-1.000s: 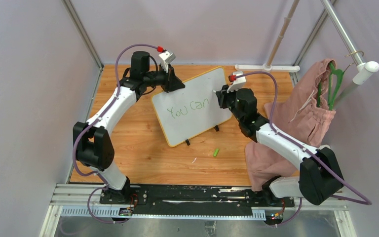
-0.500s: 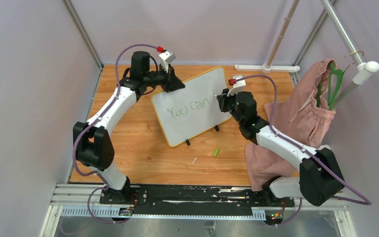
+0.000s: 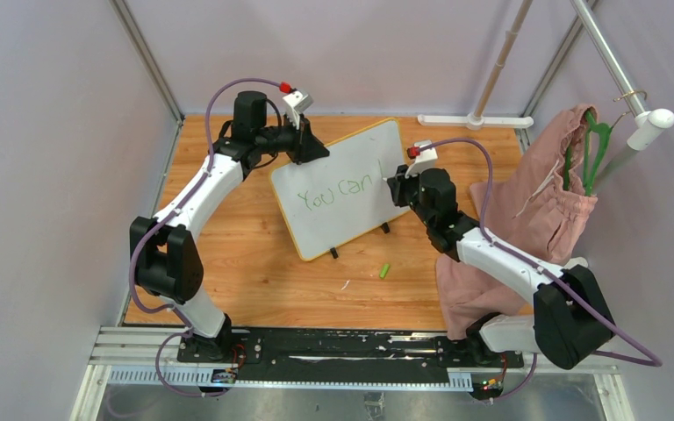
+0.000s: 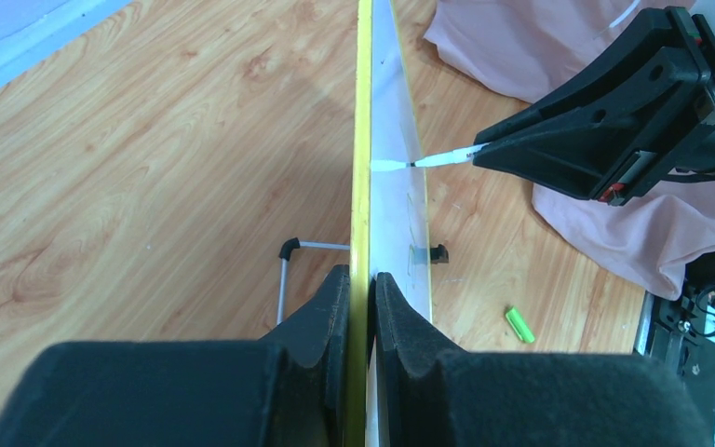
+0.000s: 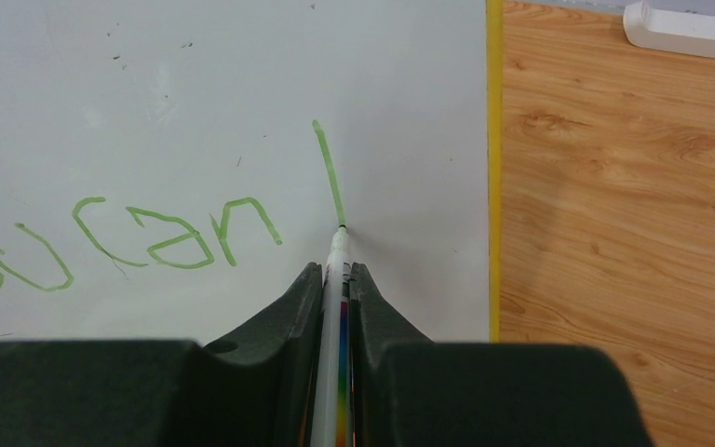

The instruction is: Write a sentence on the whiteboard

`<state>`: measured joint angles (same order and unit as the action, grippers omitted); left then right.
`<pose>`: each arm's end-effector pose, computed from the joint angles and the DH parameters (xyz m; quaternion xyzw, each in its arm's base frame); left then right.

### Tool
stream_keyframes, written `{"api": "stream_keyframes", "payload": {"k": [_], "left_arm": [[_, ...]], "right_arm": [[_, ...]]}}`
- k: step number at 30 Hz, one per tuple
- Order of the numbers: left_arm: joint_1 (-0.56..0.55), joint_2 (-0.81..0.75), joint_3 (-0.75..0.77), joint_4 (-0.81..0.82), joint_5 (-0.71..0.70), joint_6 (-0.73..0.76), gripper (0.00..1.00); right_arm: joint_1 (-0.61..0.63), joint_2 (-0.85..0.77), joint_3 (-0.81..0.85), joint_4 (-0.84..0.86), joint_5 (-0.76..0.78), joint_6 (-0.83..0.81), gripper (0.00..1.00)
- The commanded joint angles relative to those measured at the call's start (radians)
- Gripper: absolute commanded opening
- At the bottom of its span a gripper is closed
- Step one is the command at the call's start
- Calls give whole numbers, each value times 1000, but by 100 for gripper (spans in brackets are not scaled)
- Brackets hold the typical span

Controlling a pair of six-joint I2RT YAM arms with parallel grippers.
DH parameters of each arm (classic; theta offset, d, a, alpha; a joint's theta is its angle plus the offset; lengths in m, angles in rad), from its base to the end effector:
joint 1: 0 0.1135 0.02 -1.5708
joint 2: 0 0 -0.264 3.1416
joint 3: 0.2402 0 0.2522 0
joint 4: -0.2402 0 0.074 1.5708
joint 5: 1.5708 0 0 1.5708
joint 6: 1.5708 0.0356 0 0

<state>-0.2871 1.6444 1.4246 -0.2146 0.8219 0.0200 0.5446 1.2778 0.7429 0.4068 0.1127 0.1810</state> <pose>0.3577 -0.1328 0.3406 0.3306 0.7307 -0.3994 0.4441 0.2532 0.1487 0.2790 -0.0990 0.7441 0.1945 0.6314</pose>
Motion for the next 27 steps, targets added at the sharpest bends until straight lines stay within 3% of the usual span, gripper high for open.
{"api": "stream_keyframes", "payload": {"k": [1,27], "left_arm": [[-40,-5,-24,-54,12,55,0],[-41,-20,-36,-54,2,61,0]], "right_arm": [[-15,-12,-11,-14,-1,10,0],[20,23,86,-11,-44,7,0]]}}
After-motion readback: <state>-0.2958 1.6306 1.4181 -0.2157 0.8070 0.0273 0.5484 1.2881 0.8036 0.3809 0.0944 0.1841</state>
